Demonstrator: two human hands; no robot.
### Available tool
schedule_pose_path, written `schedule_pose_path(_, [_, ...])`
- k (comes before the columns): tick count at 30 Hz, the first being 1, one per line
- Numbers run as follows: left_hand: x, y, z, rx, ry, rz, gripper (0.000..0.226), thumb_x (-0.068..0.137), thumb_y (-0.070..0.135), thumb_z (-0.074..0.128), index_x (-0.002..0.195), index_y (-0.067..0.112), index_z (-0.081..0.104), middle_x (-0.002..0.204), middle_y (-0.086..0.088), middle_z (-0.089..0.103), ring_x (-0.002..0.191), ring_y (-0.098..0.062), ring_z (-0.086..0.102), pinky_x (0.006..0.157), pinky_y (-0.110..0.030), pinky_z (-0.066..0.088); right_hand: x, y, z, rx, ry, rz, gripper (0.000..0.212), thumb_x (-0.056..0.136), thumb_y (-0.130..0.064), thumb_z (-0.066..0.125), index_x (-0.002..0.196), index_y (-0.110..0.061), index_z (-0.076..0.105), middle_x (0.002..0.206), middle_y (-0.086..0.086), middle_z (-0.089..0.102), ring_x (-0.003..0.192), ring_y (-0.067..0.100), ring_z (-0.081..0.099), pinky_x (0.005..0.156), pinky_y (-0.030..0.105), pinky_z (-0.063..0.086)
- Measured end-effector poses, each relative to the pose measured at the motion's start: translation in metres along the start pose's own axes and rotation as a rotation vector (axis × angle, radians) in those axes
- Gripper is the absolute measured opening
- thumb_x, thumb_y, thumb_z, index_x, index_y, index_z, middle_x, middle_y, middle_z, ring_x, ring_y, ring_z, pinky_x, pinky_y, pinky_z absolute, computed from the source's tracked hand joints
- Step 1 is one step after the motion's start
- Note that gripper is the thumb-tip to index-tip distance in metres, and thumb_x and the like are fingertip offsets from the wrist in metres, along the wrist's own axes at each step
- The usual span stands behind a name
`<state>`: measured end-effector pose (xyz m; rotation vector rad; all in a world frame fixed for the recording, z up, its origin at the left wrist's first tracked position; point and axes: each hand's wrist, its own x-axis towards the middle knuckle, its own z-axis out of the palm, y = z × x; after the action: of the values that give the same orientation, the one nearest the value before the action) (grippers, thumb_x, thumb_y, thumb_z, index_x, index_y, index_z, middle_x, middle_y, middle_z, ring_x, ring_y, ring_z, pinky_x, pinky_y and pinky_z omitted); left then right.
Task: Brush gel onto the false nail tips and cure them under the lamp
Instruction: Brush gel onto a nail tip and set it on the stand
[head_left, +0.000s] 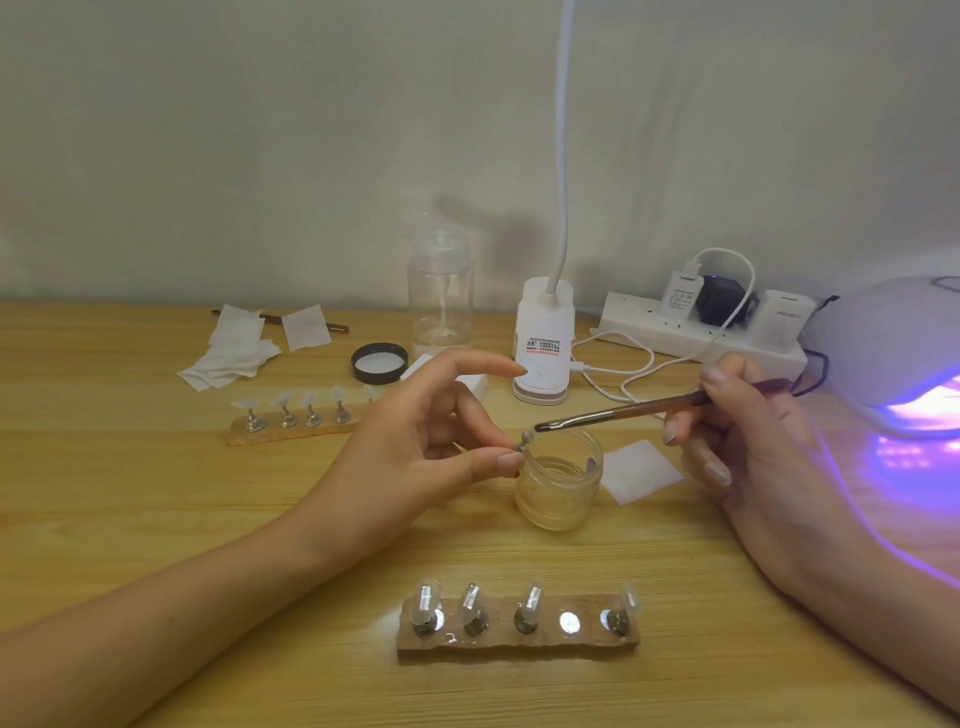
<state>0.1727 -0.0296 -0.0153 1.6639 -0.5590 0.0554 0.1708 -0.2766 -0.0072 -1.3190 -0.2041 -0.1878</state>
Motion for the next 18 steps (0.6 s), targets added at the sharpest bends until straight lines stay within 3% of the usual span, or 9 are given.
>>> schedule_pose_path(6, [0.0004, -0.0014, -0.0002, -0.029, -0.013, -0.007, 0.052, 0.074, 0.021, 0.078, 0.123, 0.028, 0.062, 0.077, 0.003, 0.069, 0.083, -0.02, 0.075, 0.083, -0.03, 0.06, -0.0005, 0.0013, 0.0017, -0.085, 0.002, 0.004, 0.023, 0.086, -0.034, 0.058, 0.066, -0.026, 0.049, 0.062, 0.01, 0.064, 0.04, 0.011, 0.032, 0.051, 0.033, 0.017])
schedule_pose_path(9, [0.0003, -0.0016, -0.0002, -0.041, -0.016, -0.007, 0.053, 0.074, 0.02, 0.078, 0.123, 0.027, 0.062, 0.077, 0.002, 0.069, 0.083, -0.02, 0.076, 0.083, -0.029, 0.06, 0.0002, 0.0025, -0.0013, -0.054, 0.023, 0.004, 0.021, 0.085, -0.033, 0.058, 0.069, -0.024, 0.047, 0.06, 0.01, 0.062, 0.039, 0.01, 0.031, 0.047, 0.023, 0.018])
schedule_pose_path(11, [0.0004, -0.0016, 0.0001, -0.054, -0.016, -0.01, 0.055, 0.073, 0.019, 0.079, 0.125, 0.027, 0.061, 0.077, 0.001, 0.068, 0.082, -0.021, 0.076, 0.083, -0.027, 0.059, 0.0008, 0.0024, -0.0025, -0.012, 0.015, -0.004, 0.02, 0.087, -0.031, 0.056, 0.071, -0.024, 0.047, 0.06, 0.009, 0.062, 0.038, 0.009, 0.032, 0.043, 0.014, 0.029])
schedule_pose_path(18, [0.0003, -0.0006, -0.0001, -0.046, -0.024, -0.007, 0.056, 0.074, 0.021, 0.078, 0.126, 0.027, 0.06, 0.077, 0.003, 0.069, 0.082, -0.02, 0.076, 0.08, -0.023, 0.057, 0.0013, 0.0032, -0.0005, -0.039, -0.026, 0.024, 0.022, 0.086, -0.032, 0.059, 0.067, -0.026, 0.051, 0.063, 0.011, 0.066, 0.039, 0.009, 0.034, 0.043, 0.013, 0.034])
